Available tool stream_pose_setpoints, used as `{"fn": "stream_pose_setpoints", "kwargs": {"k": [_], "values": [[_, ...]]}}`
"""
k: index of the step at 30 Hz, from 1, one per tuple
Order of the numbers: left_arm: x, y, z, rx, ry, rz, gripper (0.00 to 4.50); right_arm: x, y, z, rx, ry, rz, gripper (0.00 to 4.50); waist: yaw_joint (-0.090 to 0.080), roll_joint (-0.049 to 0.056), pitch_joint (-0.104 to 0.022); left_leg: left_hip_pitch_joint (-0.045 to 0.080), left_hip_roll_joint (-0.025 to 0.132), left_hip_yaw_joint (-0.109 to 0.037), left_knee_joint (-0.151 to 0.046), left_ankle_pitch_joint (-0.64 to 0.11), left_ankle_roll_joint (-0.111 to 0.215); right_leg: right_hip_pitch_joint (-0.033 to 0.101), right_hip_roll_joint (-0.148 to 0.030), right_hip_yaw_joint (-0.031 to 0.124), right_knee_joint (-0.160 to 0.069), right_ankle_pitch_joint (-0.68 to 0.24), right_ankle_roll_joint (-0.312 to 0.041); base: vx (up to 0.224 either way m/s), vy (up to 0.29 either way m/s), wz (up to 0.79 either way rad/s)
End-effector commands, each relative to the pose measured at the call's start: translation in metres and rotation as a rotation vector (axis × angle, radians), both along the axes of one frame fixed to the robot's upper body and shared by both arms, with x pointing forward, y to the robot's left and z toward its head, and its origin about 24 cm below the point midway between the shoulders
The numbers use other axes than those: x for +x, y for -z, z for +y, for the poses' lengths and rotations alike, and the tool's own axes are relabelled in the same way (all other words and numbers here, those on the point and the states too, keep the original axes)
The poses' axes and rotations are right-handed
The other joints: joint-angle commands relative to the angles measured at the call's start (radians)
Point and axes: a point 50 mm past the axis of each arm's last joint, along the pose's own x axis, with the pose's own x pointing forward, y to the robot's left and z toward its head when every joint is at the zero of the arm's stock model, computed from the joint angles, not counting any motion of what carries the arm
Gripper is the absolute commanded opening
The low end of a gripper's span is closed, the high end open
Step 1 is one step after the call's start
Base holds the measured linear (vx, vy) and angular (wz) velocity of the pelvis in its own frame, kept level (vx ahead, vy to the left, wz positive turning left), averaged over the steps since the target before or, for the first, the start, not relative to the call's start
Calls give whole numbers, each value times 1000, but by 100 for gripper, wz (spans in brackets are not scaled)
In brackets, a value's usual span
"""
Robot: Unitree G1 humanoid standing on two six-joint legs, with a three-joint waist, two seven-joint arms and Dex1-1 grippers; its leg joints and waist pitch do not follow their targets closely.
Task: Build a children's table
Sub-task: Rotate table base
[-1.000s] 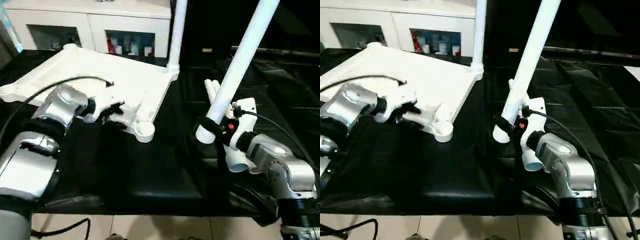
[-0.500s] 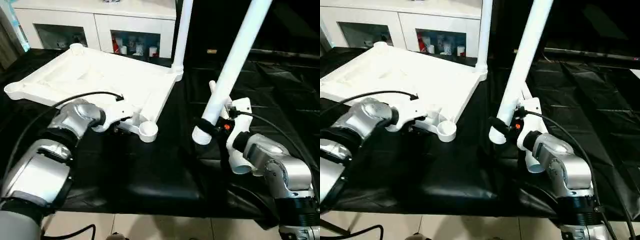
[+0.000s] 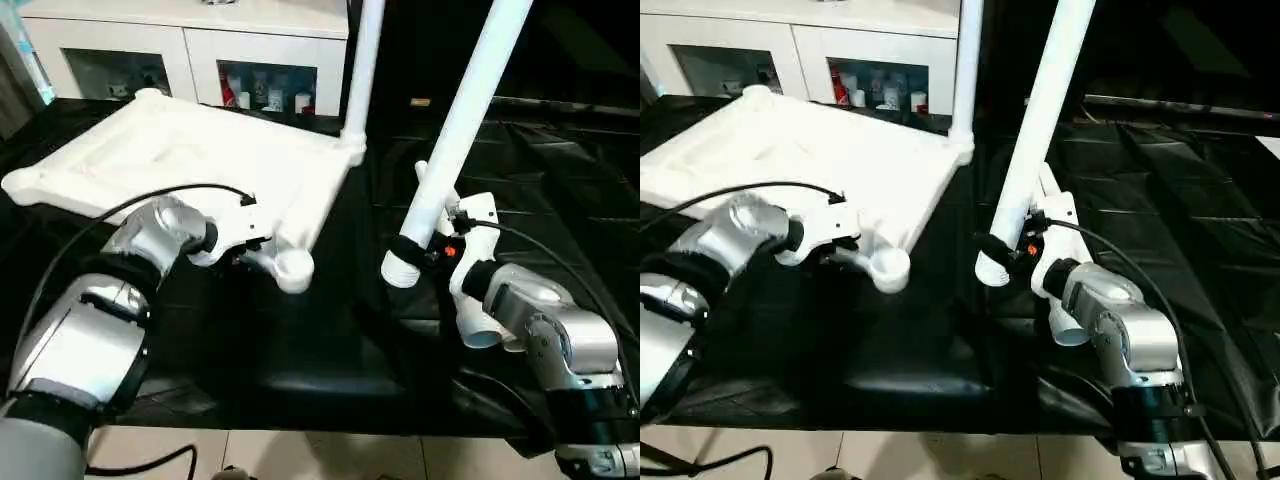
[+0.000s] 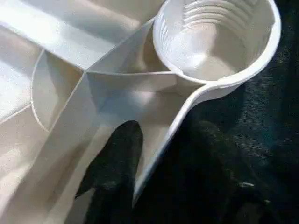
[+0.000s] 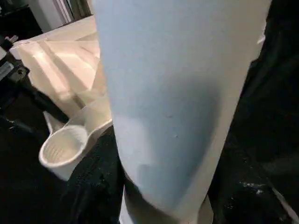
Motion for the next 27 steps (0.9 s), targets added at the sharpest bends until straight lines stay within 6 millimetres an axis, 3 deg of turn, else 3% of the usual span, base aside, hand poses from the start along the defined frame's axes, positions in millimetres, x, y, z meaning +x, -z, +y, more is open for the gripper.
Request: {"fn": "stream_pose_setpoints", "kwargs": {"k": [1, 5, 9, 14, 15, 18, 22, 25, 27], "values": [[-9, 13, -4, 48, 73, 114, 174, 4, -5, -2, -26, -4, -30, 193, 2, 2, -76, 14, 8, 3, -69, -190, -23, 59, -63, 30, -72, -167, -215, 0, 0, 0], [-14, 14, -11, 58, 160, 154, 130, 5, -5, -2, -33, -5, -31, 193, 2, 3, -76, 13, 10, 3, -70, -191, -25, 59, -65, 30, -71, -160, -222, 0, 0, 0], [-17, 13, -24, -42, 167, 196, 103, 5, -4, -2, -36, -7, -33, 193, 2, 4, -77, 13, 8, 5, -68, -180, -18, 60, -63, 30, -68, -127, -236, 0, 0, 0], [-10, 22, -41, -155, -27, 143, 65, 4, -2, -1, -34, -7, -33, 193, 3, 4, -75, 14, 9, 4, -67, -204, -14, 61, -62, 28, -72, -148, -244, 0, 0, 0], [-10, 24, -41, -161, -61, 142, 61, 4, -2, -1, -33, -7, -33, 193, 3, 9, -76, 13, 8, 4, -66, -204, -15, 62, -64, 28, -70, -150, -244, 0, 0, 0], [-11, 33, -47, -208, -186, 162, 53, 3, -1, -1, -25, 4, -30, 193, -8, 4, -77, 5, 3, 2, -66, -190, -11, 68, -60, 27, -73, -163, -229, 0, 0, 0], [-10, 38, -50, -245, -269, 103, 35, 1, 1, -1, -22, 10, -25, 193, -20, 3, -75, 2, 1, 1, -65, -195, 3, 66, -56, 26, -83, -207, -218, 0, 0, 0], [-10, 39, -49, -242, -279, 70, 17, 0, 1, -1, -22, 10, -24, 193, -25, 5, -75, 6, 2, 0, -66, -213, 6, 62, -54, 26, -89, -250, -203, 0, 0, 0], [-12, 40, -51, -253, -177, -59, 9, 0, 2, 0, -21, 15, -22, 193, -25, 1, -75, 4, 4, -3, -69, -215, 8, 62, -56, 26, -92, -263, -192, 0, 0, 0]]}}
